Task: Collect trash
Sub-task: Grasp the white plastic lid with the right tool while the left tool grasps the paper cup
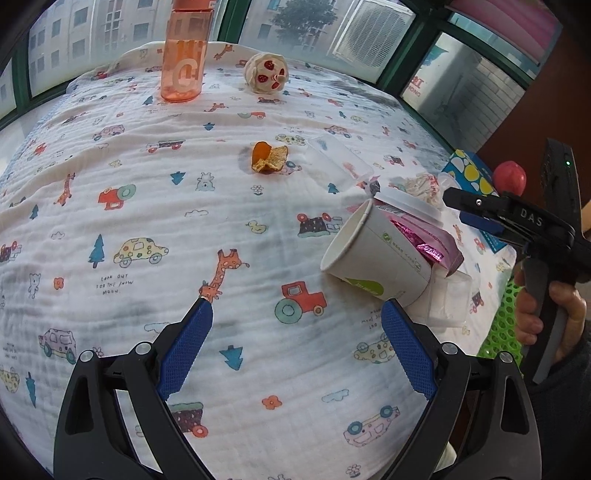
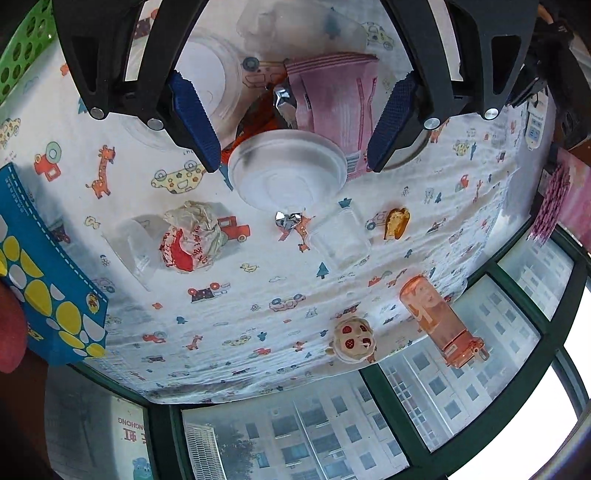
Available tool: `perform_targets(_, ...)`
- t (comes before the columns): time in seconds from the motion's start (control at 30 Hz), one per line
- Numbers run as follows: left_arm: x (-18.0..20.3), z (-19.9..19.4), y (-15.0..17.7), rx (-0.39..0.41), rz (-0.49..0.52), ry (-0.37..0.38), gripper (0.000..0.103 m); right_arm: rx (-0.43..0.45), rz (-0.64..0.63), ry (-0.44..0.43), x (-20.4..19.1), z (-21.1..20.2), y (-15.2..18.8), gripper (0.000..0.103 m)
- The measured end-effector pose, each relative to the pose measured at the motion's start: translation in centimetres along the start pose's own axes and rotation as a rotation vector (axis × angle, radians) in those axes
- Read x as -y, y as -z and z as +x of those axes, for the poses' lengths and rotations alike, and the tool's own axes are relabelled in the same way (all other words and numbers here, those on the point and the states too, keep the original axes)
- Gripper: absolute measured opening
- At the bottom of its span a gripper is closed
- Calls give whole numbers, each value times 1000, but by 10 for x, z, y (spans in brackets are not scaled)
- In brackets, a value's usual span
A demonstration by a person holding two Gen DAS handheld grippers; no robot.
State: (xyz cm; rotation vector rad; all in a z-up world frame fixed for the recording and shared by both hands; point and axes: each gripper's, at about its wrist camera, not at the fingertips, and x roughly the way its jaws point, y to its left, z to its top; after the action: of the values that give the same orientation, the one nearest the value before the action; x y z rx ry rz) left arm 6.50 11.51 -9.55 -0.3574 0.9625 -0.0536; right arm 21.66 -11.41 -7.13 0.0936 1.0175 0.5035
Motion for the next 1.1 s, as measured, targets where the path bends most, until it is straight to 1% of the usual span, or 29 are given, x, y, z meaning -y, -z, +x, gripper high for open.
perform_targets(0.07,-4,3,0,-8,-8,1,91,-16,-15,13,-3,11,-6,81)
perform_targets(0.23,-11,7,1,-19,-26,4,91,-59,-38,44,-8,35,-14,81)
perform_targets(0.5,-11,9,-2,-21,-32,11,91,-95,-27,65,-3,54,-15,81)
perform_targets(0.6,-9,10,-3,-21,-26,17,91,-100,-32,69,-3,57,-14,77)
perform_targets(0.83,6,13,-10,-15,11,28,91,-67,-18,62,1,47,-14,77)
perform_targets(0.93,18,17,-15,-17,62,48,91,-38,-9,55,3,34,-14,77)
perform_targets(1.1,37,28,-20,-22,156,34,91,13,13,32,8,6,-12,77)
